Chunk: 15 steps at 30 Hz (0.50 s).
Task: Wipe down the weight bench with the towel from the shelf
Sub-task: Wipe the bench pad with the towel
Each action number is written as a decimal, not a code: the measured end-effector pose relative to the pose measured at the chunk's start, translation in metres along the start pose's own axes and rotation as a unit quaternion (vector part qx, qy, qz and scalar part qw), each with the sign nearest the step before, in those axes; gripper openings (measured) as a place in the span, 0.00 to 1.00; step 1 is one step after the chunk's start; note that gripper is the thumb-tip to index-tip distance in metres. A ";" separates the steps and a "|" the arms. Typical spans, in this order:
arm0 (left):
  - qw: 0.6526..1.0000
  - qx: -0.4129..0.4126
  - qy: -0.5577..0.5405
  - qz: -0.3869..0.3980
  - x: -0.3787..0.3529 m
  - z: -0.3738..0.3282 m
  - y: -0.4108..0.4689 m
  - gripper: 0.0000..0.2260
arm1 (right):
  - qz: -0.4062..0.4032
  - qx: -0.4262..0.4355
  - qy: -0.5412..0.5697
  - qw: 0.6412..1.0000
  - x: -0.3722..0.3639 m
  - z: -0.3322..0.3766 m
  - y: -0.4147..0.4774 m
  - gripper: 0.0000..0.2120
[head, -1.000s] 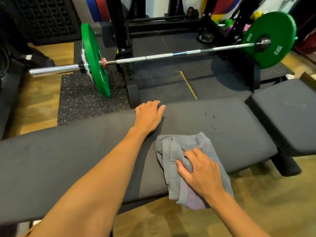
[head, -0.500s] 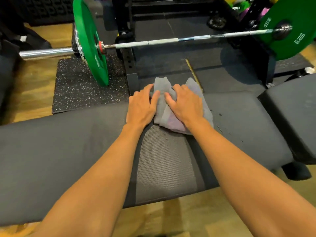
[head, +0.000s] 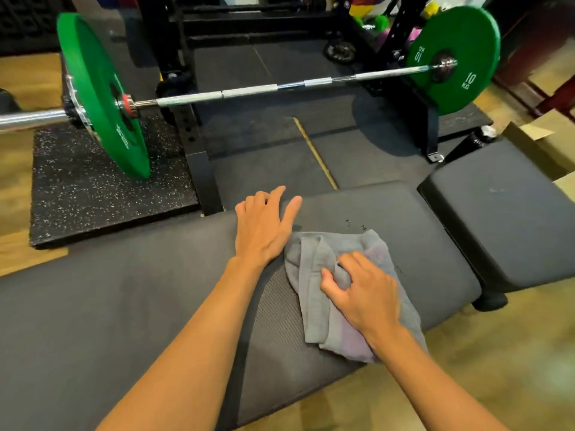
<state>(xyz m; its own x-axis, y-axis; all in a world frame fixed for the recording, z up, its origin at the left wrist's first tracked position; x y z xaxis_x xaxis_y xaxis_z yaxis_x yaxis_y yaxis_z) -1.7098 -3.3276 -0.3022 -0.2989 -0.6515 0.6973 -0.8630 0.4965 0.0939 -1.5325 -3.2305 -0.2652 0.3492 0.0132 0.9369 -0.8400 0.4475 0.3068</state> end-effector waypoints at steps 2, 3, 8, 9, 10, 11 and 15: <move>1.000 -0.002 -0.008 -0.015 -0.001 0.004 0.002 0.31 | -0.014 -0.011 0.009 1.000 -0.022 0.005 0.051 0.13; 1.000 -0.002 0.000 -0.021 -0.002 0.005 0.004 0.31 | -0.018 -0.009 0.014 1.000 -0.033 0.009 0.078 0.13; 0.999 0.011 0.005 -0.030 0.004 0.002 0.001 0.28 | 0.044 0.047 0.018 0.998 -0.066 0.032 0.155 0.14; 0.999 0.029 -0.019 -0.034 0.006 0.004 0.001 0.26 | 0.043 0.050 0.021 0.998 -0.063 0.031 0.152 0.15; 0.997 0.057 -0.045 -0.040 0.007 0.007 0.001 0.25 | 0.043 0.051 0.034 0.997 -0.057 0.027 0.141 0.16; 0.994 0.083 -0.054 -0.046 0.008 0.009 -0.001 0.23 | 0.046 0.054 0.053 0.996 -0.049 0.021 0.125 0.15; 0.994 0.070 0.081 -0.029 -0.005 -0.016 0.001 0.22 | 0.068 0.090 0.063 0.992 -0.013 -0.019 0.039 0.14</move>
<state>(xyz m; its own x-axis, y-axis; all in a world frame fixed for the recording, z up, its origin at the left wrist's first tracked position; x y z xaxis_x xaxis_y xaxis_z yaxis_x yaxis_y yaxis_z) -1.7021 -3.3143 -0.2940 -0.1868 -0.5696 0.8004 -0.9288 0.3679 0.0450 -1.5616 -3.1962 -0.2685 0.2664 0.1790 0.9471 -0.9397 0.2669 0.2139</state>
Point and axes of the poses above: each hand's wrist, its own y-axis towards the middle knuckle, its own x-axis out of the back of the hand, z = x × y, the point moved 8 cm from there along y, towards the middle knuckle, and after that the axes turned 9 degrees about -y, right-handed, at the moved point
